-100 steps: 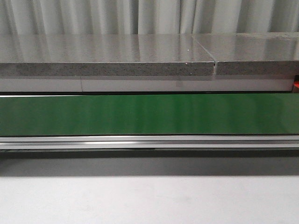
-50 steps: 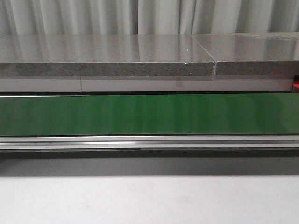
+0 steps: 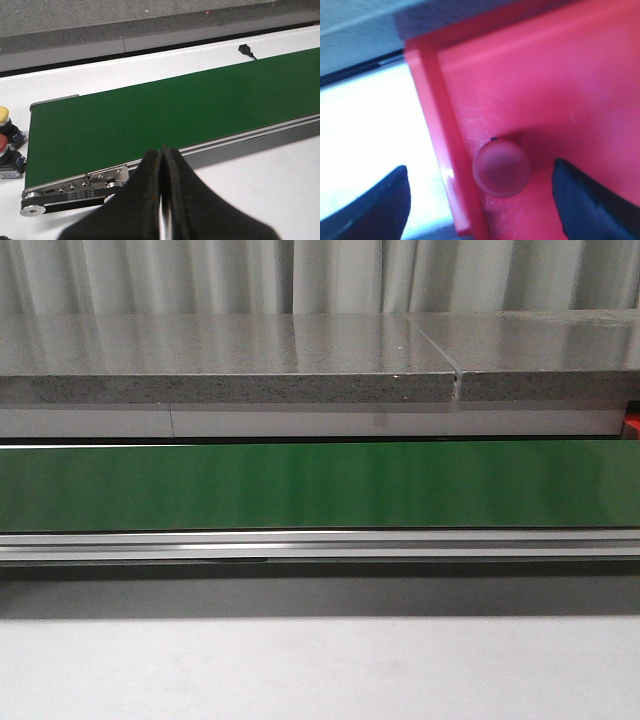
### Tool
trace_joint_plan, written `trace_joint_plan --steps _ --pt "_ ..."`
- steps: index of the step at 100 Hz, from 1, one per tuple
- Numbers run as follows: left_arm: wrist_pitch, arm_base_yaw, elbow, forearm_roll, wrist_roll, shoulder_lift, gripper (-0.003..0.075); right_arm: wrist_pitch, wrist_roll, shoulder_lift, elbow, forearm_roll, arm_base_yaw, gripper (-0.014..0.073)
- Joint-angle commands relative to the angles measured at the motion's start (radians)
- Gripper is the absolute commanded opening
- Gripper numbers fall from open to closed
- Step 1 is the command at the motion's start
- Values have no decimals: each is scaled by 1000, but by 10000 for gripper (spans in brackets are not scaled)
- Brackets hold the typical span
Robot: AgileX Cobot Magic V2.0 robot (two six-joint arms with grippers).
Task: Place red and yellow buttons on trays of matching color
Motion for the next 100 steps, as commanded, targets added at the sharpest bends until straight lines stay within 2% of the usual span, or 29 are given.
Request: trace_joint_plan --steps 1,11,20,33,47,55,67,100 --pt "-77 -6 -27 -17 -7 8 -21 -29 -14 -108 -9 -88 46 581" --pt "-77 -6 -27 -17 -7 8 -21 -34 -14 -156 23 -129 96 540" --pt "-77 -6 -27 -17 -7 8 -21 -32 -14 -202 58 -134 132 425" --pt "-77 -6 -27 -17 -7 8 -21 -39 -14 -277 129 -134 171 198" --pt "-77 -6 -27 -17 -7 8 -21 -58 -14 -371 220 -134 210 52" --pt "-77 -6 -27 -17 -7 8 -21 -78 -14 -432 275 -127 231 1" --pt "-77 -6 -27 -17 -7 8 -21 -97 -14 -528 349 -119 268 -38" --pt "-77 -6 -27 -17 -7 8 -21 -105 -14 -776 526 -70 369 -38"
